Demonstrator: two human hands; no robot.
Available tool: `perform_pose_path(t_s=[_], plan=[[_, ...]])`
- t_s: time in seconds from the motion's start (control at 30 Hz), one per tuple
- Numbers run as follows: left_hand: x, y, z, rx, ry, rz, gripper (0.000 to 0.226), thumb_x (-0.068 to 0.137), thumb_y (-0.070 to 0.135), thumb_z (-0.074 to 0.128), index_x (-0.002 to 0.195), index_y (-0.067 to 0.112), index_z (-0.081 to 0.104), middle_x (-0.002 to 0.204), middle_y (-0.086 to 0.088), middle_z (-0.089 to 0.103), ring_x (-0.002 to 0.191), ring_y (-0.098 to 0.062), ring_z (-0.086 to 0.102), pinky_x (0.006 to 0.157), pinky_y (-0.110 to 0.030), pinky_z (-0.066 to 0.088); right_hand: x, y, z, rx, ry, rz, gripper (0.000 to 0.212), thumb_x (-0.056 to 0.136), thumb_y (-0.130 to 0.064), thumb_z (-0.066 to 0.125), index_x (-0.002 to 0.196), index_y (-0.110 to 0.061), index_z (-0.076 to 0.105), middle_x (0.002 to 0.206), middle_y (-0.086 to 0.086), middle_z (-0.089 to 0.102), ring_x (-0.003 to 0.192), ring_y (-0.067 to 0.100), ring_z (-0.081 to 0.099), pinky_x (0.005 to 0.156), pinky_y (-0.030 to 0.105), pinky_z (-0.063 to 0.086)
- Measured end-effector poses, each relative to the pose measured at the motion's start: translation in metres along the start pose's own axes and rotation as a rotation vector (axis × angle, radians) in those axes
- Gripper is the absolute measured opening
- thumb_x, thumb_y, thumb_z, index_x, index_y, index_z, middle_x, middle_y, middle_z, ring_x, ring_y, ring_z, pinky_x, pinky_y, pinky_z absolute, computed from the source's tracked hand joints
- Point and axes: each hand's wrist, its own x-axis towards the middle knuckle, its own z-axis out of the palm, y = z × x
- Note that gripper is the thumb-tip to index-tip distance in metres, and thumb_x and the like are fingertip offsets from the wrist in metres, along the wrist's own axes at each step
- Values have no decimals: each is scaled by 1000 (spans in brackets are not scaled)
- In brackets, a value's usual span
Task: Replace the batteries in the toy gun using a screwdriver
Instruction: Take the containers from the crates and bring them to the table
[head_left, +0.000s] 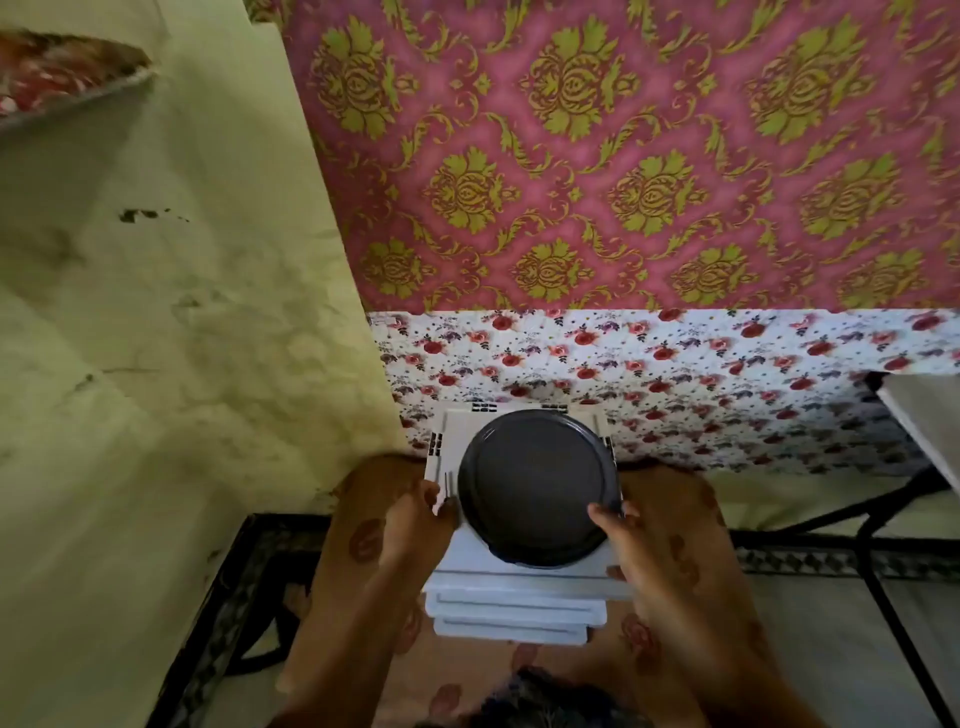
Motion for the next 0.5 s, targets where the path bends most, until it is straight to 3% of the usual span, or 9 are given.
perform_pose_path(t_s=[0.13,0.27,0.37,0.5], plan=[[20,-6,5,210,-67,0,32,87,27,59,108,3,57,107,-15,64,97,-31,61,73,-29,43,1,-3,9,56,12,32,31,86,-29,62,110,-11,57,105,10,62,90,27,63,64,41,58],[26,-6,7,348,-109,24,36,88,29,57,113,4,55,112,-14,61,105,-31,58,83,-33,44,2,-3,11,142,23,140,32,89,-22,57,115,-2,54,107,17,62,79,27,63,50,30,49],[32,-8,8,391,-102,47,31,89,25,56,111,3,56,111,-15,63,103,-31,61,79,-32,46,-8,-8,11,235,23,177,27,91,-15,56,112,1,53,102,20,56,83,34,61,59,35,53],[41,-8,4,374,-143,65,28,90,22,55,108,1,60,108,-16,66,101,-31,62,71,-26,40,-19,-6,4,236,77,127,22,90,-14,57,104,2,58,102,23,63,90,40,65,78,47,55]])
